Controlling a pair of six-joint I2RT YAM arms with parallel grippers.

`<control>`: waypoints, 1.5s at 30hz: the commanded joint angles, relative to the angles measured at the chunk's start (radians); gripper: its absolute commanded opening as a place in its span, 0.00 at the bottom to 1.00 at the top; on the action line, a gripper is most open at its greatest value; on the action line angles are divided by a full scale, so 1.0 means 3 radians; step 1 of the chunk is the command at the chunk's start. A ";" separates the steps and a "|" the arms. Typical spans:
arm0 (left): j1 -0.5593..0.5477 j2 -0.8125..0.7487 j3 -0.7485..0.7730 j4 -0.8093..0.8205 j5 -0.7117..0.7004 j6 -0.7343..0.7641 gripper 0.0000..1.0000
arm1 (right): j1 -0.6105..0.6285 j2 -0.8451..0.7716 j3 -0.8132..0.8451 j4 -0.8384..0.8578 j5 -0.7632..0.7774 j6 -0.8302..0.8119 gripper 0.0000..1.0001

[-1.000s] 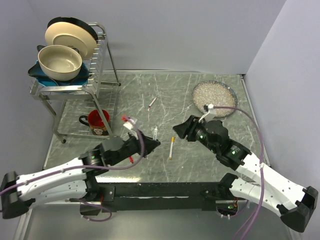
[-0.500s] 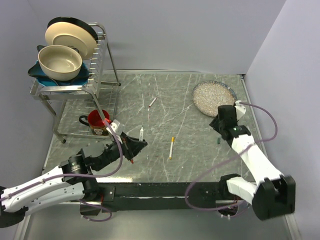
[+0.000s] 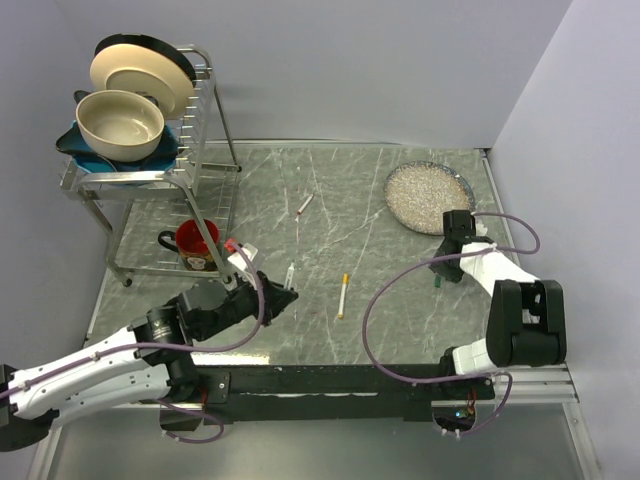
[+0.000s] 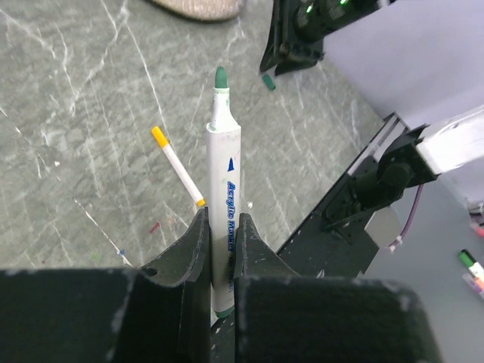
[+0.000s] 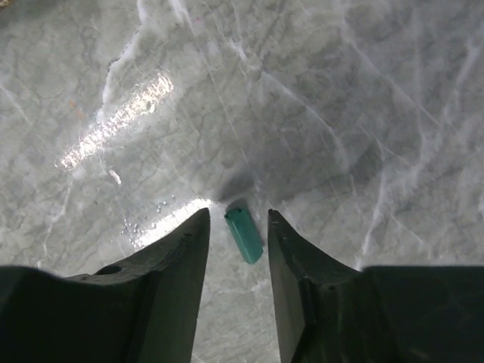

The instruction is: Insert the pens into the pen caps

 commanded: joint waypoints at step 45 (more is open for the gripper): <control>0.0005 -0.0381 0.0005 -0.0153 -0.0387 -0.0322 0.01 | 0.1381 0.0441 0.0341 0.0107 -0.0346 0.0471 0.27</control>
